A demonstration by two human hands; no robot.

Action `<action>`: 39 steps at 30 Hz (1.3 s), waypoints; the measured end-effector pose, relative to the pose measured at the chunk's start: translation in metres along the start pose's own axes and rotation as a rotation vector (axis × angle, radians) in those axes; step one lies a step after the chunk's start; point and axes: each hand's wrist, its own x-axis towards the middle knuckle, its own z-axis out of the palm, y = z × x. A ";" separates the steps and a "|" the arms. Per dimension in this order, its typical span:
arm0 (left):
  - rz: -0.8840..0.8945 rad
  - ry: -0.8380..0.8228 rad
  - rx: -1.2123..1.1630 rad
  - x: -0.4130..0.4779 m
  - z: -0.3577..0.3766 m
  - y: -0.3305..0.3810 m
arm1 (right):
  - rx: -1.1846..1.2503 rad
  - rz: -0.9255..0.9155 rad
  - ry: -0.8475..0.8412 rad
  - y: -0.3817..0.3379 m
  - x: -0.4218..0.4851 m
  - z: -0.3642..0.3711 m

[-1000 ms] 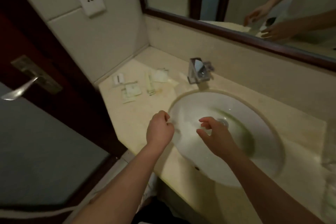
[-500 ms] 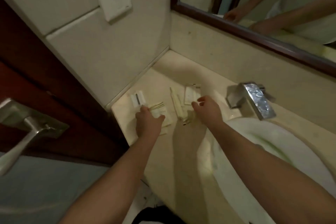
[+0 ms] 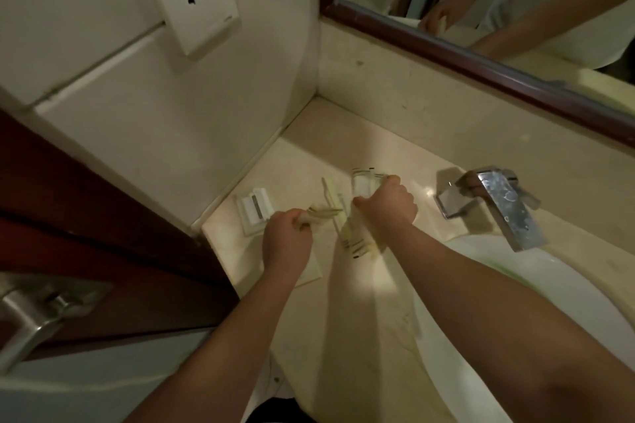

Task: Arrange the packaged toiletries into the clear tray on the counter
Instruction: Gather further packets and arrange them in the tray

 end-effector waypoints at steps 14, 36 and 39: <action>0.313 -0.428 -0.300 -0.073 0.033 0.084 | 1.018 0.040 -0.090 0.140 -0.126 -0.085; 0.521 -0.892 -0.150 -0.441 0.250 0.215 | 1.109 0.308 0.333 0.559 -0.353 -0.228; 0.548 -0.897 -0.098 -0.455 0.261 0.221 | 1.122 0.322 0.349 0.575 -0.360 -0.235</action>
